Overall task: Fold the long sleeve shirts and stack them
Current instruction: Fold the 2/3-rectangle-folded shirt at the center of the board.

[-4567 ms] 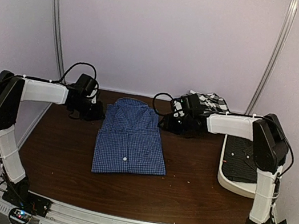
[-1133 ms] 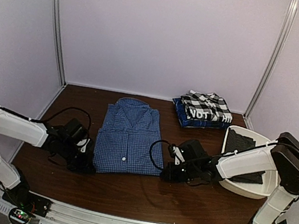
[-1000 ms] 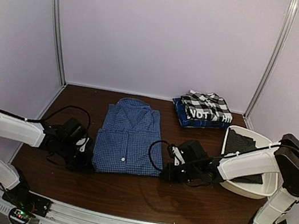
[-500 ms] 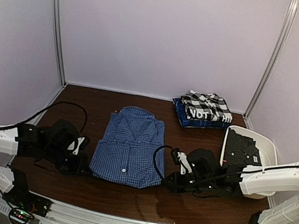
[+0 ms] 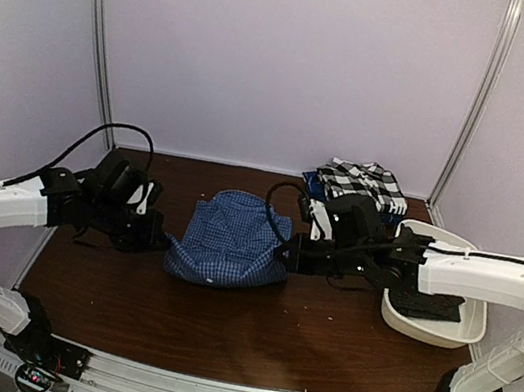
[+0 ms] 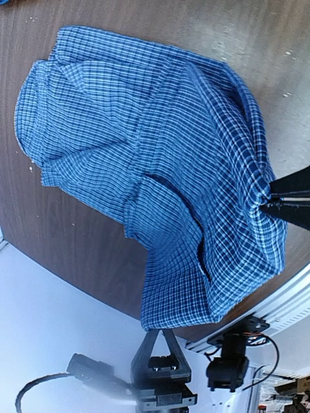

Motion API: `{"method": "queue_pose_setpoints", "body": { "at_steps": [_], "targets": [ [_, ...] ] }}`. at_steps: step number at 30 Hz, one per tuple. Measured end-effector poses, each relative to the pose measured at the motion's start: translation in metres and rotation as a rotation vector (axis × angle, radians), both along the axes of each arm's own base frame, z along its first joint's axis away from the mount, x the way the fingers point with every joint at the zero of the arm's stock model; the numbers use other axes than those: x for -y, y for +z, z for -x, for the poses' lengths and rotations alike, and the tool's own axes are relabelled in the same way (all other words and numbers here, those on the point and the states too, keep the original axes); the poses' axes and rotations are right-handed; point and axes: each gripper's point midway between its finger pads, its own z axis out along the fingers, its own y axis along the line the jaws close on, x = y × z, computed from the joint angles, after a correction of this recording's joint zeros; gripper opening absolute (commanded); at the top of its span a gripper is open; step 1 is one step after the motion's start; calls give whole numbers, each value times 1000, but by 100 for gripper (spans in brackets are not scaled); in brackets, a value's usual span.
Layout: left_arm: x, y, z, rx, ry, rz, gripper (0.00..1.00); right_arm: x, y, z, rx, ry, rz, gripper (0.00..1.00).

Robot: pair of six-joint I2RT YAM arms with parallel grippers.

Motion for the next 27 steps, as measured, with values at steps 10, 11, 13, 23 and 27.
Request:
{"method": "queue_pose_setpoints", "body": {
  "at_steps": [10, 11, 13, 23, 27],
  "targets": [
    [27, -57, -213, 5, 6, 12, 0, -3, -58, -235, 2, -201, 2, 0],
    [32, -70, -233, 3, 3, 18, 0, -1, -74, -247, -14, -209, 9, 0],
    [38, -96, -255, -10, -1, 25, 0, 7, -122, -271, -73, -229, 43, 0],
    [47, -127, -217, -63, -18, 102, 0, -2, -152, -256, -94, -165, 32, 0],
    [39, -125, -146, -122, -6, 94, 0, -5, -152, -197, -132, -98, 59, 0]
  ]
}}
